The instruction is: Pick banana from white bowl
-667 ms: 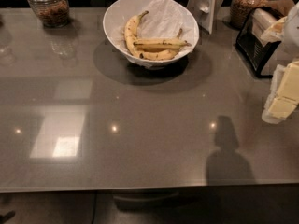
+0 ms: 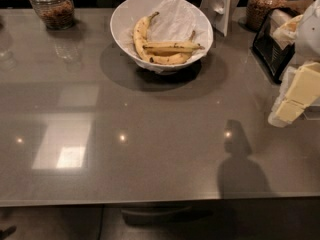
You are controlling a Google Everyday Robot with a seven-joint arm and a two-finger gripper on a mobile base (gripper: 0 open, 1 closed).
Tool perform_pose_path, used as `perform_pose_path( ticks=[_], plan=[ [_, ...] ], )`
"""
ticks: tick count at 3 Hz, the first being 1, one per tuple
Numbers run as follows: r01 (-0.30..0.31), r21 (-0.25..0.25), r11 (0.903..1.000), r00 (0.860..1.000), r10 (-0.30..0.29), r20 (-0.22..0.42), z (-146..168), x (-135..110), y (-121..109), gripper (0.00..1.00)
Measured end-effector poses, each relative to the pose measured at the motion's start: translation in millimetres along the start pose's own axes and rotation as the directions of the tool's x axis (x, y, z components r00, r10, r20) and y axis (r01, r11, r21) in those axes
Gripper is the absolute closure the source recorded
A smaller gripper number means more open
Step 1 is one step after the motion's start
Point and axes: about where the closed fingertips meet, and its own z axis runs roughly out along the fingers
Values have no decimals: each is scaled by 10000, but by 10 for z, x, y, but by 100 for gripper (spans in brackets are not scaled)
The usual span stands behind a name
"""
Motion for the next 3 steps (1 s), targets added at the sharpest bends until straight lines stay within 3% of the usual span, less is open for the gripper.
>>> perform_pose_path(
  ticks=[1, 2, 3],
  plan=[
    [-162, 20, 9999, 9924, 158, 1218, 194, -201, -136, 0],
    [-214, -887, 9958, 9510, 477, 3056, 579, -500, -286, 0],
    [-17, -1630, 9866, 9081, 698, 4129, 809, -721, -375, 0]
  ],
)
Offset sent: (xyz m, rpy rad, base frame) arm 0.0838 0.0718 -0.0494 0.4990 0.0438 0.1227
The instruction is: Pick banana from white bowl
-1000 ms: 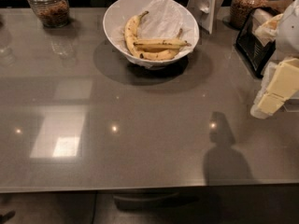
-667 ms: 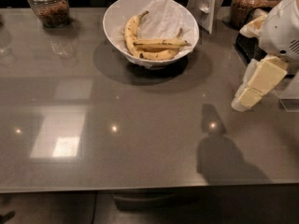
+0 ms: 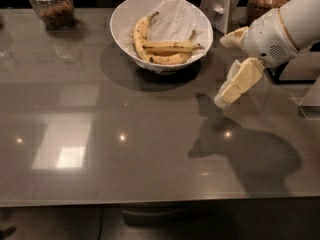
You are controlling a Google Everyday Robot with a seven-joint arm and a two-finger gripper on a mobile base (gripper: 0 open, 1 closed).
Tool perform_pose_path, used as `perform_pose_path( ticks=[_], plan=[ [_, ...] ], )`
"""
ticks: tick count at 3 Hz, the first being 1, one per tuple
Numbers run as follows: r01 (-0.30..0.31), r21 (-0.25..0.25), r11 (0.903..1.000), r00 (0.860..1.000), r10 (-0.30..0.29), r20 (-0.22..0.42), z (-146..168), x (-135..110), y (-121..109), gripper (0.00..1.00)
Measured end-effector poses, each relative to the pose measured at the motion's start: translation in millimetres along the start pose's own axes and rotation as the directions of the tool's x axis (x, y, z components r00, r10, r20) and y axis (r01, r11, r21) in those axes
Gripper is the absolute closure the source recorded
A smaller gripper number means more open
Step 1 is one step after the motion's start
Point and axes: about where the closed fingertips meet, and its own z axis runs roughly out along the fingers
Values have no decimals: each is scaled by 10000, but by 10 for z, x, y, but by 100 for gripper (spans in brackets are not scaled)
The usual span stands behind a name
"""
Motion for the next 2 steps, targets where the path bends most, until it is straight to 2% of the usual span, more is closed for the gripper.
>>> perform_pose_path(
  ticks=[1, 2],
  plan=[
    [2, 2, 10000, 10000, -2, 1, 0, 0, -1, 0],
    [231, 321, 9992, 9995, -237, 184, 62, -68, -118, 0]
  ],
)
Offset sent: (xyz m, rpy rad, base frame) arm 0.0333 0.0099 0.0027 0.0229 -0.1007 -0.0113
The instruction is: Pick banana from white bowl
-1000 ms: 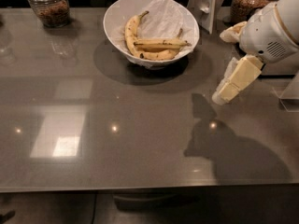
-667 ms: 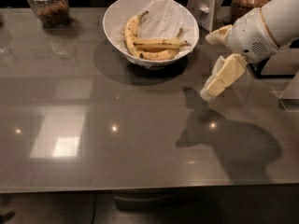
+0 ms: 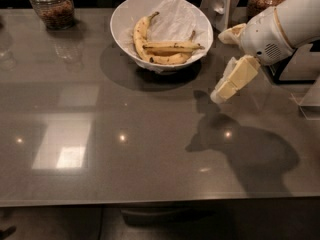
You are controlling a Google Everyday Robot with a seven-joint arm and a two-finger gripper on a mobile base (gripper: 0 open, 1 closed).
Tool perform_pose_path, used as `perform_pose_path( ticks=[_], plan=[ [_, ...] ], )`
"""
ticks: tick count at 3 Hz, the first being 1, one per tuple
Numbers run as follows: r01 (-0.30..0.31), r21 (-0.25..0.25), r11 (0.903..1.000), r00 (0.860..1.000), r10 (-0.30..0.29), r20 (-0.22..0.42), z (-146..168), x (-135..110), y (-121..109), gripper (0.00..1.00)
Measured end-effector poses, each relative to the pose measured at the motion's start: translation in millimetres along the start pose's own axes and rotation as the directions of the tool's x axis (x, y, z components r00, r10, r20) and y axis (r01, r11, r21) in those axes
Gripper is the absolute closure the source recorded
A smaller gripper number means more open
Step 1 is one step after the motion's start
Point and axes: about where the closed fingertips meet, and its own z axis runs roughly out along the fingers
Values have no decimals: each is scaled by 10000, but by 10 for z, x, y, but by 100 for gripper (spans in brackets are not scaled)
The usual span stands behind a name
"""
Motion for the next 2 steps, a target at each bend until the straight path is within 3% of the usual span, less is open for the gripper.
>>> perform_pose_path(
  ticks=[2],
  plan=[
    [827, 604, 9947, 9898, -891, 1113, 395, -349, -641, 0]
  ],
)
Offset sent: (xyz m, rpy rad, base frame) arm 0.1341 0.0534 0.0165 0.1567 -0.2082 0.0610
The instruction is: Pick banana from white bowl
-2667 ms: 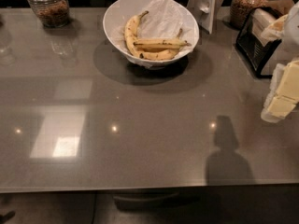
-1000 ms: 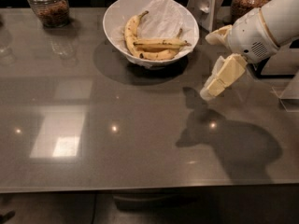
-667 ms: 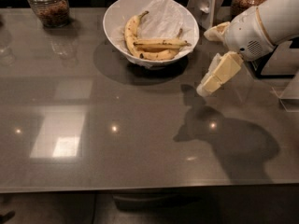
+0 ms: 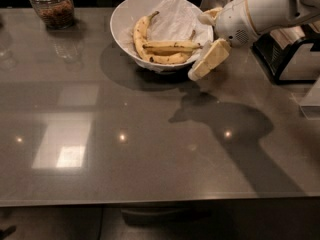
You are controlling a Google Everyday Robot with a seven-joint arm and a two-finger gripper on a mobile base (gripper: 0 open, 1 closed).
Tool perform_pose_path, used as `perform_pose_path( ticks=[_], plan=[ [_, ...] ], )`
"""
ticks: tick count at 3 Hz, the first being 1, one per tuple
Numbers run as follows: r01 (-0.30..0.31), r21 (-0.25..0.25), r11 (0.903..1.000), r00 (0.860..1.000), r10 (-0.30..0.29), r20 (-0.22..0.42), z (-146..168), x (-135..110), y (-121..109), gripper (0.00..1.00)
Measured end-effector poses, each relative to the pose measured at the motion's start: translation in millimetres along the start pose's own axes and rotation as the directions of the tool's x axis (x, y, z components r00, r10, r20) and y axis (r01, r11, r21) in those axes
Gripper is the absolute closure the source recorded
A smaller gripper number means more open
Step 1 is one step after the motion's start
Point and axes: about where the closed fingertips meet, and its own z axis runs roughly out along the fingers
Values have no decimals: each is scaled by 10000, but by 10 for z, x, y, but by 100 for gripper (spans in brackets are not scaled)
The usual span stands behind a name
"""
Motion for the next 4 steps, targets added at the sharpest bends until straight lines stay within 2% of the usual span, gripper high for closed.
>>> perform_pose_path(
  ticks=[1, 2, 3, 4],
  plan=[
    [345, 183, 9992, 9970, -357, 680, 176, -194, -352, 15],
    [467, 365, 9982, 9921, -506, 1149, 301, -295, -614, 36],
    [519, 345, 9981, 9908, -558, 1233, 452, -306, -735, 42],
    [529, 218, 9984, 9932, -549, 1023, 604, -252, -778, 40]
  ],
)
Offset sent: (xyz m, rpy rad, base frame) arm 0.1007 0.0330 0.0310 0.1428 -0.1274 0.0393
